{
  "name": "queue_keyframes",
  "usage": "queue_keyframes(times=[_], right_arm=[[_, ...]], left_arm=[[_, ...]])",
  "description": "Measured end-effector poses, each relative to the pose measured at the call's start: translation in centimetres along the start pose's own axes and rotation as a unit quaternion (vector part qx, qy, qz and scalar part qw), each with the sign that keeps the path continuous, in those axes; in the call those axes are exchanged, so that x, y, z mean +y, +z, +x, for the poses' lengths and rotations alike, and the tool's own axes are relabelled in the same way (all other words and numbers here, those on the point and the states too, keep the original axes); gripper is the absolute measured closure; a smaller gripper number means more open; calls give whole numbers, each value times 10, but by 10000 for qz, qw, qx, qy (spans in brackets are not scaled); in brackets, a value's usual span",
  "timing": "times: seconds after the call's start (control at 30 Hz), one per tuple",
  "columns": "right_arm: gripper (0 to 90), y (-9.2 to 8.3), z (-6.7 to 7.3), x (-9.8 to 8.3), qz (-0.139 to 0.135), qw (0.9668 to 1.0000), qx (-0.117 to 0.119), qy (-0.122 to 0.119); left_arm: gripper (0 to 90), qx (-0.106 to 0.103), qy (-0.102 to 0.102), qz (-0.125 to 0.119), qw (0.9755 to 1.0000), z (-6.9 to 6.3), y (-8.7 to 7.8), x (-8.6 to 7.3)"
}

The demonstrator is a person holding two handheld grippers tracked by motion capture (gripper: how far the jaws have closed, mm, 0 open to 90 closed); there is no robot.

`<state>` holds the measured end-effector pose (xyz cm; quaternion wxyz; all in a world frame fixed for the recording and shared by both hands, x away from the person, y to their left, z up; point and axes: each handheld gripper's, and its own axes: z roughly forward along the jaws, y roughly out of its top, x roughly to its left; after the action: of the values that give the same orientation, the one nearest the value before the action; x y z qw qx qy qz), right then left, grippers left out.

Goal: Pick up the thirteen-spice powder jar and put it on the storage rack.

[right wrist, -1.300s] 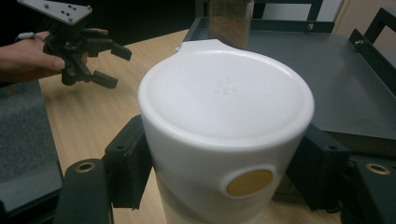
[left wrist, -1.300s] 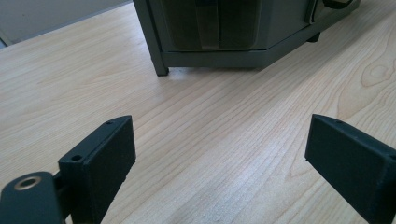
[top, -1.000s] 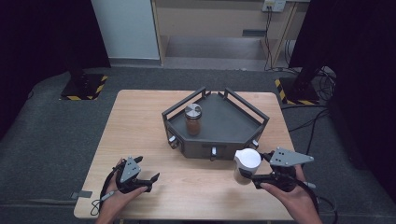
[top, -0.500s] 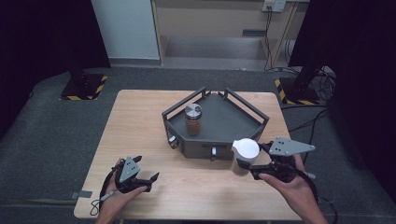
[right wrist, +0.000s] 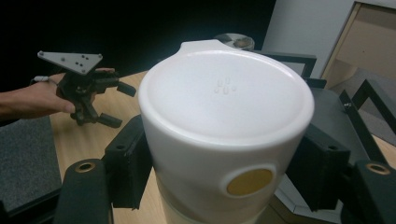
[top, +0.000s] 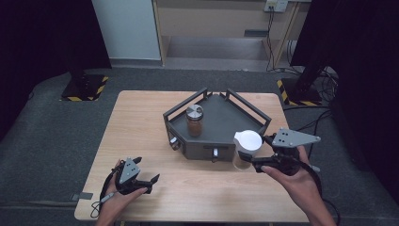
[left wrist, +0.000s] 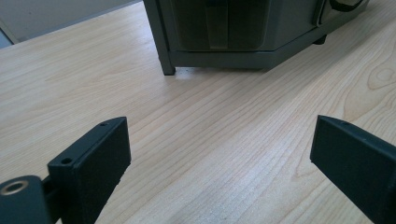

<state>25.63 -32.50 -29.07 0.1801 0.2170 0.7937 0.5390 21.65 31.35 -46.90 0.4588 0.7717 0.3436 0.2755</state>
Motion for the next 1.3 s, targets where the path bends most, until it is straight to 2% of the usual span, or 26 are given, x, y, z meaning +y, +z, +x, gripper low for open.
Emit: queue_keyframes(times=[0.57,0.87,1.1,1.3], right_arm=[[312,8,-13,22,-154,9997,-138,95],[312,22,-24,32,-133,9996,-240,77],[312,33,-33,34,-232,9987,-416,179],[312,44,-42,39,-162,9982,-557,147]], left_arm=[[39,-21,18,54,10000,1,2,0],[40,-22,25,75,10000,1,2,-1],[41,-13,39,98,9999,2,3,-1],[41,-19,41,95,9999,3,3,-2]])
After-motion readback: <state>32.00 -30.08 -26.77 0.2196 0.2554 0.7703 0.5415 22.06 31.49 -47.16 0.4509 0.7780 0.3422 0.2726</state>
